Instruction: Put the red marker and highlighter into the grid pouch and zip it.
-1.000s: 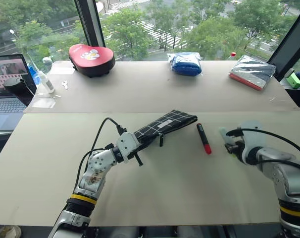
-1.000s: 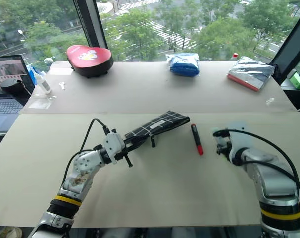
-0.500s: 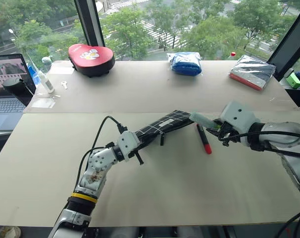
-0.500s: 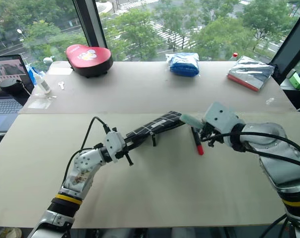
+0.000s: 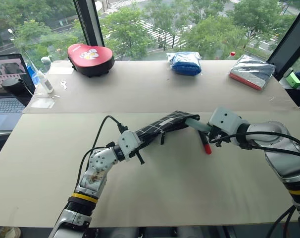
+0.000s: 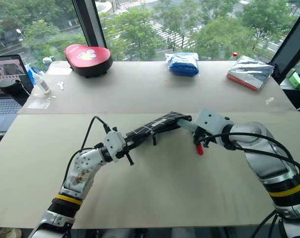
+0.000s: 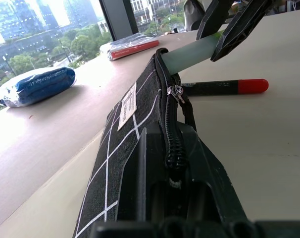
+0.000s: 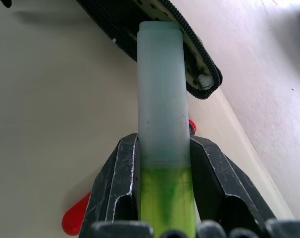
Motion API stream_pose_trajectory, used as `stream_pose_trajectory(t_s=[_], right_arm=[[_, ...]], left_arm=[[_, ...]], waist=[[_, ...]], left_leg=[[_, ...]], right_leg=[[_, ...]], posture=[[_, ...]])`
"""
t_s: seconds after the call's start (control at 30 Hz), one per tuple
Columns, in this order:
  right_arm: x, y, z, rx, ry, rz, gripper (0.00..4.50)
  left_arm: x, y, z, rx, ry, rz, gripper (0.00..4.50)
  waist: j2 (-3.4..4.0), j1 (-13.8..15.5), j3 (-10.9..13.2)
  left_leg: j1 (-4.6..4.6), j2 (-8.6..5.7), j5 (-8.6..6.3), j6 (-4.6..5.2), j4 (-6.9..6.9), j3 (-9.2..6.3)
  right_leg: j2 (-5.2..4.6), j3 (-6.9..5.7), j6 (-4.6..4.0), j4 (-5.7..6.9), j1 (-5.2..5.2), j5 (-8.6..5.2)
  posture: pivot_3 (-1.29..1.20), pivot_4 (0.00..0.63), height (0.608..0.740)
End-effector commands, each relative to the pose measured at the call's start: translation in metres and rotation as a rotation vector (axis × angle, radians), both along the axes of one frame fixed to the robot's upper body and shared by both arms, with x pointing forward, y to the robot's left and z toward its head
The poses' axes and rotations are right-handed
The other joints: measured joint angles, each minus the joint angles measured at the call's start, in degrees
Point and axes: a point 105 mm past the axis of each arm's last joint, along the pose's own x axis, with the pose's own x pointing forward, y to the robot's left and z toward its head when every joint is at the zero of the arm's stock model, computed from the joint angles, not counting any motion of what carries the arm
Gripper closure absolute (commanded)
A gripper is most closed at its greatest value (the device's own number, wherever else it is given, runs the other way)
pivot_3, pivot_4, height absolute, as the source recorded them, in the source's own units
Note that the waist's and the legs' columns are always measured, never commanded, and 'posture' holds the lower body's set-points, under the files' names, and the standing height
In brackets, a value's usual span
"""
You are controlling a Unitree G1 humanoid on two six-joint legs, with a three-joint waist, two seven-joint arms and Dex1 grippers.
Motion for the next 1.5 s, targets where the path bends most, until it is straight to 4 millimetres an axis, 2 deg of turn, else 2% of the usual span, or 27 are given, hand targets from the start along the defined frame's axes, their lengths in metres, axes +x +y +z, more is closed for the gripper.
stream_pose_trajectory(t_s=[0.03, 0.1, 0.27, 0.4, 0.53, 0.7, 0.87, 0.93, 1.03, 1.13, 1.2, 1.27, 1.37, 1.4, 1.47, 1.5], right_arm=[[0.001, 0.012, 0.007, -0.035, -0.048, 0.067, 3.48], [0.001, 0.020, 0.004, -0.077, -0.067, 0.119, 3.48], [0.007, 0.057, 0.007, -0.238, -0.231, 0.333, 3.48], [0.014, 0.075, 0.012, -0.282, -0.351, 0.425, 3.48], [0.011, 0.093, 0.012, -0.290, -0.489, 0.548, 3.48], [0.011, 0.088, -0.001, -0.342, -0.562, 0.627, 3.48], [0.012, 0.084, -0.001, -0.317, -0.590, 0.652, 3.48], [0.013, 0.080, -0.002, -0.275, -0.531, 0.618, 2.47], [0.026, 0.070, 0.011, -0.246, -0.532, 0.516, 1.55], [0.032, 0.066, 0.030, -0.161, -0.547, 0.465, 1.55], [0.031, 0.061, 0.045, -0.032, -0.500, 0.422, 1.55], [0.025, 0.054, 0.060, 0.178, -0.375, 0.377, 1.55], [-0.004, 0.044, 0.066, 0.461, 0.013, 0.372, 1.55], [-0.022, 0.042, 0.070, 0.534, 0.133, 0.417, 1.55], [-0.038, 0.037, 0.078, 0.625, 0.237, 0.444, 1.55], [-0.040, 0.034, 0.081, 0.657, 0.257, 0.427, 1.55]], left_arm=[[-0.003, -0.005, 0.013, -0.006, -0.053, -0.018, 4.50], [-0.002, -0.006, 0.014, -0.007, -0.055, -0.019, 4.50], [-0.001, -0.007, 0.017, -0.002, -0.056, -0.031, 4.50], [0.000, -0.008, 0.019, 0.000, -0.054, -0.037, 4.50], [0.001, -0.008, 0.020, 0.000, -0.054, -0.042, 4.50], [0.000, -0.008, 0.021, -0.002, -0.055, -0.046, 4.50], [-0.001, -0.008, 0.021, -0.004, -0.055, -0.048, 4.50], [-0.001, -0.009, 0.021, -0.005, -0.056, -0.049, 4.50], [-0.001, -0.009, 0.021, -0.004, -0.055, -0.050, 4.50], [-0.001, -0.009, 0.021, -0.002, -0.054, -0.050, 4.50], [-0.001, -0.008, 0.021, 0.000, -0.054, -0.049, 4.50], [-0.001, -0.008, 0.020, 0.001, -0.052, -0.048, 4.50], [-0.002, -0.008, 0.019, 0.002, -0.050, -0.048, 4.50], [-0.002, -0.008, 0.019, 0.003, -0.049, -0.047, 4.50], [-0.002, -0.008, 0.019, 0.003, -0.049, -0.045, 4.50], [-0.002, -0.008, 0.019, 0.003, -0.049, -0.044, 4.50]], waist=[[0.00, 0.0, 0.0], [0.00, -0.1, 0.0], [0.00, -0.6, 0.0], [0.00, -0.9, 0.0], [0.00, -0.9, 0.0], [0.00, -0.9, 0.0], [0.00, -1.0, 0.0], [0.00, -1.1, 0.0], [0.00, -1.0, 0.0], [0.00, -1.0, 0.0], [0.00, -1.0, 0.0], [0.00, -1.0, 0.0], [0.00, -0.8, 0.0], [0.00, -0.7, 0.0], [0.00, -0.4, 0.0], [0.00, -0.4, 0.0]], left_leg=[[0.00, 0.00, 0.00, 0.00, 0.00, -0.01], [0.00, 0.00, 0.02, -0.03, 0.00, -0.01], [0.01, -0.01, 0.07, -0.12, 0.00, 0.00], [0.01, -0.02, 0.10, -0.17, 0.00, -0.01], [0.01, -0.03, 0.11, -0.18, 0.00, -0.01], [0.02, -0.05, 0.11, -0.19, 0.00, -0.01], [0.03, -0.04, 0.12, -0.21, -0.01, 0.00], [0.03, -0.04, 0.12, -0.21, -0.02, -0.01], [0.03, -0.03, 0.12, -0.21, -0.02, -0.01], [0.03, -0.04, 0.12, -0.20, -0.02, -0.01], [0.03, -0.04, 0.12, -0.20, -0.02, -0.01], [0.02, -0.03, 0.12, -0.20, -0.02, -0.02], [0.00, -0.01, 0.08, -0.13, -0.02, -0.04], [0.00, -0.02, 0.05, -0.07, -0.02, -0.05], [-0.02, 0.02, -0.24, 0.40, -0.01, -0.10], [-0.02, 0.02, -0.26, 0.43, -0.02, -0.10]], right_leg=[[0.01, -0.01, 0.00, 0.00, 0.00, 0.00], [0.00, 0.00, 0.00, 0.01, -0.01, 0.00], [0.02, -0.02, 0.00, 0.04, -0.03, 0.00], [0.02, -0.02, 0.00, 0.06, -0.04, 0.00], [0.02, -0.02, 0.00, 0.06, -0.05, 0.00], [0.02, -0.01, 0.00, 0.08, -0.05, 0.00], [0.04, 0.01, -0.01, 0.09, -0.06, 0.00], [0.05, 0.01, -0.01, 0.09, -0.06, 0.00], [0.05, 0.02, -0.01, 0.08, -0.05, 0.01], [0.05, 0.03, -0.02, 0.09, -0.04, 0.01], [0.05, 0.04, -0.02, 0.09, -0.05, 0.01], [0.05, 0.04, -0.02, 0.06, -0.04, 0.01], [0.04, 0.05, -0.03, 0.03, -0.01, 0.02], [0.03, 0.05, -0.03, 0.05, -0.03, 0.02], [0.01, 0.02, -0.03, -0.02, 0.00, 0.02], [0.00, 0.03, -0.03, -0.02, -0.01, 0.02]], posture=[[0.00, 0.150, 0.740], [0.00, 0.150, 0.740], [0.00, 0.150, 0.740], [0.00, 0.150, 0.740], [0.00, 0.150, 0.740], [0.00, 0.150, 0.740], [0.00, 0.150, 0.740], [0.00, 0.150, 0.740], [0.00, 0.150, 0.740], [0.00, 0.150, 0.740], [0.00, 0.150, 0.740], [0.00, 0.150, 0.740], [0.00, 0.150, 0.740], [0.00, 0.150, 0.740], [0.00, 0.150, 0.740], [0.00, 0.150, 0.740]])
